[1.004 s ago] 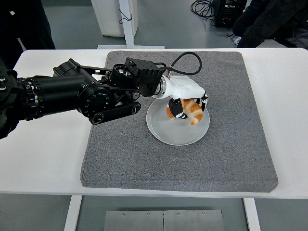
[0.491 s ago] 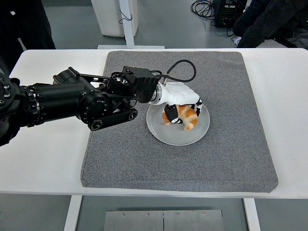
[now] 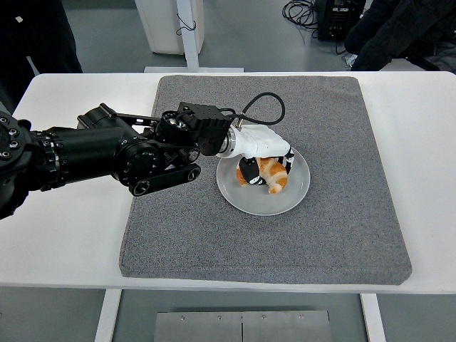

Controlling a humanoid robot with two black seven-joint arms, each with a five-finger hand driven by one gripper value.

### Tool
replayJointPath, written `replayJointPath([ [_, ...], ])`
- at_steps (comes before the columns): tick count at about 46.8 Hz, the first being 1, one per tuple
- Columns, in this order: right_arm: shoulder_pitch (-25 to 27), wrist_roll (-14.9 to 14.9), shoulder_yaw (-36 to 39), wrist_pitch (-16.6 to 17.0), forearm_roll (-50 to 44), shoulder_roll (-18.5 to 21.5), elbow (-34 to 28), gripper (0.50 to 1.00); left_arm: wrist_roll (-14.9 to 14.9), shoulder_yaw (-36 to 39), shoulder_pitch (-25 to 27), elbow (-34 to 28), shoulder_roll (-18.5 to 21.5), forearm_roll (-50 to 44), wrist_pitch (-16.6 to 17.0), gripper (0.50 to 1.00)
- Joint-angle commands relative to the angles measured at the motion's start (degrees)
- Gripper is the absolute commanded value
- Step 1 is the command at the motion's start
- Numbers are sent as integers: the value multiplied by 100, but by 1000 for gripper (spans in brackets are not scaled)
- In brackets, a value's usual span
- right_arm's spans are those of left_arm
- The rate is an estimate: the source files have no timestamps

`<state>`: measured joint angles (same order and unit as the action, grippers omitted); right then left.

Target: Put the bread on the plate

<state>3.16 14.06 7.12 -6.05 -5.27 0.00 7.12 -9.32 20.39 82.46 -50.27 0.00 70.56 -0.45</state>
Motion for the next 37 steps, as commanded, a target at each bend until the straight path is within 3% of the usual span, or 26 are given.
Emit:
replayJointPath([
  [1,0,0,0,8,0,0,0,1000,9,-18,16,-9,0,-42,-7,534],
  [2,0,0,0,-1,0,0,0,1000,9,-18,16,-9,0,-59,-25,713],
  [3,0,0,0,-1,0,0,0,1000,9,-18,16,-9,0,-77,-42,923],
  [4,0,0,0,-1,0,0,0,1000,0,-18,16,-9,0,-86,-51,999],
  [18,0,0,0,-1,0,0,0,1000,0,-79,209,-175,61,-112,-113,1000],
  [31,0,0,0,-1,0,0,0,1000,0,-272,745,-466,334,-411,-473,1000],
  [37,0,0,0,-1,0,0,0,1000,0,-606,974,-466,474,-972,-657,1000],
])
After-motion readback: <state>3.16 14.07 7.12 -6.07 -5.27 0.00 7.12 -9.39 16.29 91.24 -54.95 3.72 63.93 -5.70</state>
